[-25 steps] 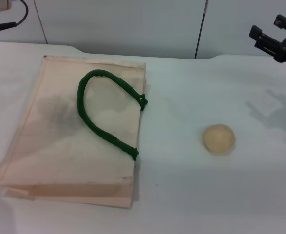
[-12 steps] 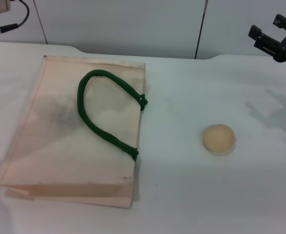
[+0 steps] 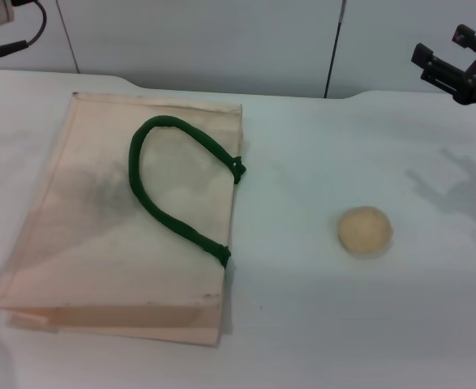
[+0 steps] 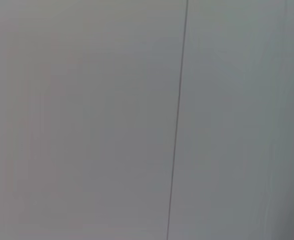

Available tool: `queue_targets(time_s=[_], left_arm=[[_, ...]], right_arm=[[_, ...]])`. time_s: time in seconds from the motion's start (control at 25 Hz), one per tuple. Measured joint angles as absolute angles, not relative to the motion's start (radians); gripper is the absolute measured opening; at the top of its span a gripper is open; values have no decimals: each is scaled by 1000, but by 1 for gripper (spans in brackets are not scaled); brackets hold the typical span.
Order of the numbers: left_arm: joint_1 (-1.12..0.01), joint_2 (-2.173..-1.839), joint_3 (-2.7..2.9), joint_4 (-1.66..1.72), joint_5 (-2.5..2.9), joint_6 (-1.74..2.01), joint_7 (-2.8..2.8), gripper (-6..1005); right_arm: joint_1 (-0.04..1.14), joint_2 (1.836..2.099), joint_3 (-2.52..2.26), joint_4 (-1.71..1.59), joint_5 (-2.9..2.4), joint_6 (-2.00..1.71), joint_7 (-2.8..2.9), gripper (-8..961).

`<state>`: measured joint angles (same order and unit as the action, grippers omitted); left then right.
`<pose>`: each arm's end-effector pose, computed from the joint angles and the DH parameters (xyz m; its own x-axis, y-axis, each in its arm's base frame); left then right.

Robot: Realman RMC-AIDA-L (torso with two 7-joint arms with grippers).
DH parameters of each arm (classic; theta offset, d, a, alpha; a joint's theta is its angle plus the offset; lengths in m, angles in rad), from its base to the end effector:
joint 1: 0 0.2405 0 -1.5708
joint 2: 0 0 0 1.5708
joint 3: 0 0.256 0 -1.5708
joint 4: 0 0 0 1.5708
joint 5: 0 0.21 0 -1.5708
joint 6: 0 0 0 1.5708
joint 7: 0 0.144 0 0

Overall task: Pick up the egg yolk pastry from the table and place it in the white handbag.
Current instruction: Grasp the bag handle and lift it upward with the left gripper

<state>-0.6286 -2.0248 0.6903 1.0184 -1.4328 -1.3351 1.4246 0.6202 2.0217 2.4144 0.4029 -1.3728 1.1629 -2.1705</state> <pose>-0.1768 0.4161 0.1223 0.6891 0.0983 0.7180 0.5289 -0.7455 -0.4056 0.2576 0.4080 0.0353 0.7031 -0.0257 -0.7106 -0.5689 -0.6198 -0.5405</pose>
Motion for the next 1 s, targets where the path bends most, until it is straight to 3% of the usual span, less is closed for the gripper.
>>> queue_targets(time_s=[1.0], left_arm=[[-661, -2016, 669, 997, -1450, -1347, 1437, 390]], right_arm=[[622, 2020, 2414, 405, -1385, 1161, -2171, 827]])
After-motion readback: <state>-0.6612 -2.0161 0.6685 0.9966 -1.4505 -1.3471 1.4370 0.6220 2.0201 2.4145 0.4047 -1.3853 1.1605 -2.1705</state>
